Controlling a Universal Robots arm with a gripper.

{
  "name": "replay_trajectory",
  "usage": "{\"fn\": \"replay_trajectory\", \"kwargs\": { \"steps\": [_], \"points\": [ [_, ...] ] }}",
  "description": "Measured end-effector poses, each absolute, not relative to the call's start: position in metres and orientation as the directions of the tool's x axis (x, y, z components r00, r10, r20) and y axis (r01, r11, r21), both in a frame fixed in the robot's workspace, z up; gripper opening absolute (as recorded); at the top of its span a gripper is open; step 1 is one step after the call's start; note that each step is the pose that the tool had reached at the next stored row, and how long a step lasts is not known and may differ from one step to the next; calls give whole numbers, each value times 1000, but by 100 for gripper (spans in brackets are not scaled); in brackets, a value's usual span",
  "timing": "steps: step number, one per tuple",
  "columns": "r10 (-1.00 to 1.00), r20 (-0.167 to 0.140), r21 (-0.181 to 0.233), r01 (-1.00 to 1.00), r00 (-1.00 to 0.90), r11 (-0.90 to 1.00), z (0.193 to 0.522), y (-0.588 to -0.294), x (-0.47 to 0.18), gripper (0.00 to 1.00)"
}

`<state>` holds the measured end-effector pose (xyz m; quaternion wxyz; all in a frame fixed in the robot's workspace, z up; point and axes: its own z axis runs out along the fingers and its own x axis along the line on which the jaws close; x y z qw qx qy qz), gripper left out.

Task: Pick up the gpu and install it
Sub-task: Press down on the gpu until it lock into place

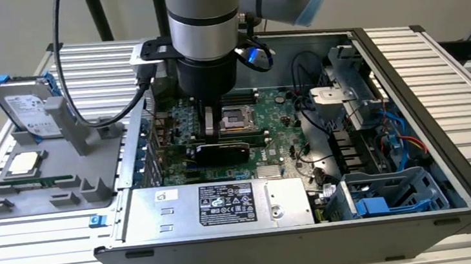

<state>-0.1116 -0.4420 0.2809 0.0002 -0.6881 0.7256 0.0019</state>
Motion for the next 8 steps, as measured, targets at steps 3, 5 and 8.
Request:
{"fn": "replay_trajectory", "kwargs": {
  "steps": [3,5,8],
  "points": [
    [-999,-3,3,-999,-53,53,281,-442,-112,0],
    [-999,-3,3,-999,-53,53,281,-442,-112,0],
    [-999,-3,3,-999,-53,53,281,-442,-112,0]
  ]
}}
